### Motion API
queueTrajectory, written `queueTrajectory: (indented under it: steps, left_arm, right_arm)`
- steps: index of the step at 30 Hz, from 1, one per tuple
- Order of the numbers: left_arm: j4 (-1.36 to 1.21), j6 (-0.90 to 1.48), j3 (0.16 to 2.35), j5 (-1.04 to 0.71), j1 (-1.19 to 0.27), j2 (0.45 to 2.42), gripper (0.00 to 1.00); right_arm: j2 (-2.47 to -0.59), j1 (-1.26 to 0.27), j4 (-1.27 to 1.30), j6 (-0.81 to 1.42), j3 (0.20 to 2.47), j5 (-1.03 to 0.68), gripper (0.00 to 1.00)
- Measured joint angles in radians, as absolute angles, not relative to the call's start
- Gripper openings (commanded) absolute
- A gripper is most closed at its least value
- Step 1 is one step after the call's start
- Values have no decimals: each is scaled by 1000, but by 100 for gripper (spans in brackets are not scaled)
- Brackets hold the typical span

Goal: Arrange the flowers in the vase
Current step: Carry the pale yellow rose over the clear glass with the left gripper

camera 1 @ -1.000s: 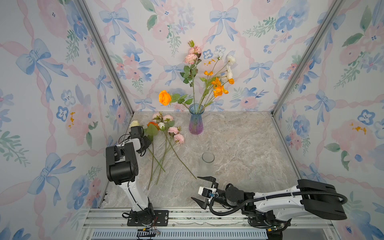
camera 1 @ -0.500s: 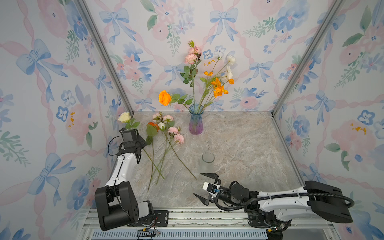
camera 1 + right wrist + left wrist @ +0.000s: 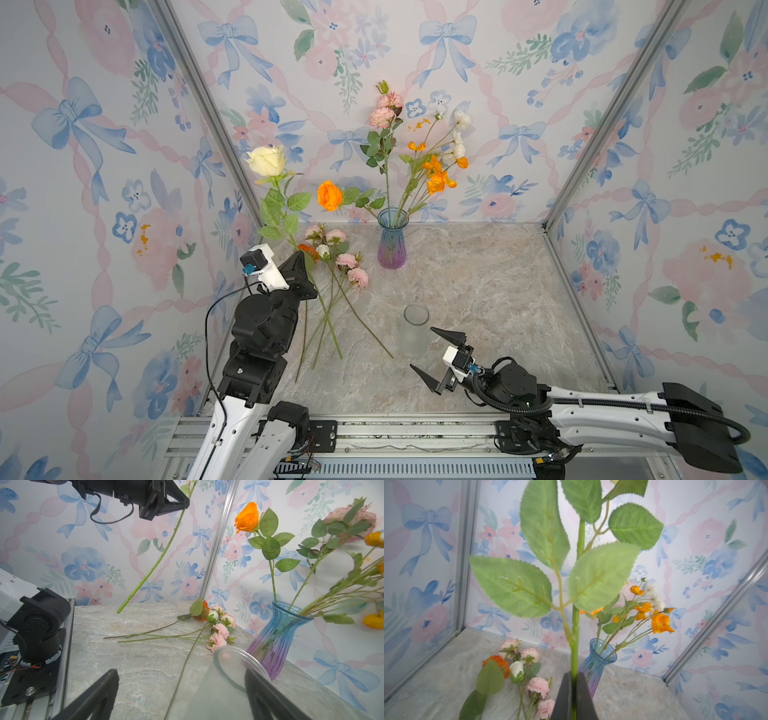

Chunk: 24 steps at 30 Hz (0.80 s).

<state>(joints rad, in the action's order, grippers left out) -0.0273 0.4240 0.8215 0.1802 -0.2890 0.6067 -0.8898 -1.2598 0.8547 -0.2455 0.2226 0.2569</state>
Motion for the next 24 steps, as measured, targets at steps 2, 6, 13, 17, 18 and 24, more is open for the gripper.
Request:
queueTrajectory:
  steps: [2, 6, 13, 17, 18, 24]
  left_arm:
    - [-105, 416, 821, 160, -340, 605, 0]
    - [-285, 386, 820, 103, -459, 659, 0]
    - [-504, 187, 905, 59, -754, 914, 0]
    - [-574, 54, 984, 47, -876, 1044, 0]
    - [-598, 33, 1005, 44, -886, 1070, 0]
    - [-743, -9, 1060, 35, -898, 1151, 0]
  right_arm:
    - [-880, -1256, 846, -243, 218, 260, 97]
    - [-876, -1238, 837, -237, 207, 272, 97]
    - [-847, -1164, 825, -213, 180, 307, 97]
    - [-778, -1137, 813, -200, 170, 315, 97]
    - [-761, -1131, 811, -196, 168, 315, 97]
    - [-758, -1099, 807, -170, 166, 309, 97]
